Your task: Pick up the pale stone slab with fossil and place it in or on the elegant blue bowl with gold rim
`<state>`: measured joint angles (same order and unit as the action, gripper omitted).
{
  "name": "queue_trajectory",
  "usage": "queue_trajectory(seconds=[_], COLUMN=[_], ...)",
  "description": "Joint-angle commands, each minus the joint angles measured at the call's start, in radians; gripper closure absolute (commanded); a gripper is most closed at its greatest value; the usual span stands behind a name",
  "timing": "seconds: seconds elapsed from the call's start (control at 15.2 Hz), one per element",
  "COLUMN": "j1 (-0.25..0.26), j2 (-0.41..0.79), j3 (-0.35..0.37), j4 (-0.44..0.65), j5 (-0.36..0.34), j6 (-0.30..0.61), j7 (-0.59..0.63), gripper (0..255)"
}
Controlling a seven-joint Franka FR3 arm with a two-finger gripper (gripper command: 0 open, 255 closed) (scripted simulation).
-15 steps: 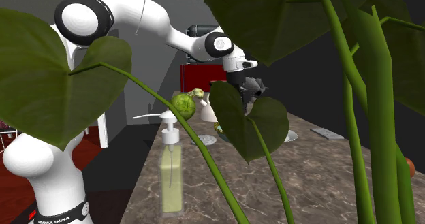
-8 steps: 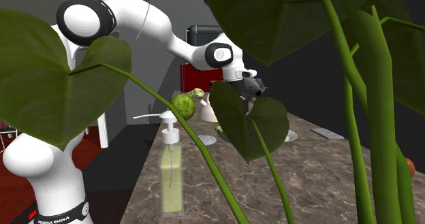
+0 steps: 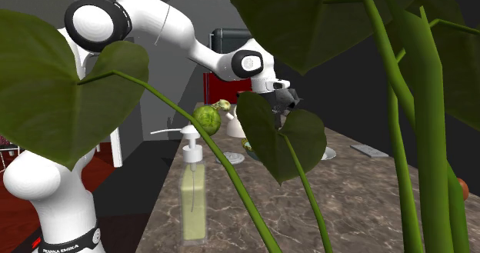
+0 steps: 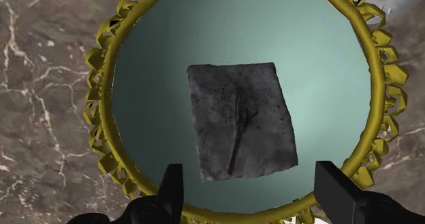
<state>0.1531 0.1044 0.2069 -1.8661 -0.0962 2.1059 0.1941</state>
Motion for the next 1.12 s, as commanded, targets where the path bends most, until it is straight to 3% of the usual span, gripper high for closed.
queue_trajectory(seconds=[0.0,0.26,0.53,1.06], j1=[0.000,0.000,0.001,0.001], j2=[0.000,0.000,-0.042,-0.042], j3=[0.000,0.000,0.003,0.003], j4=[0.000,0.000,0.074,0.074], j5=[0.000,0.000,0.014,0.014], j6=[0.000,0.000,-0.115,-0.115], j7=[0.000,0.000,-0.009,-0.009], gripper=[0,0,0,0])
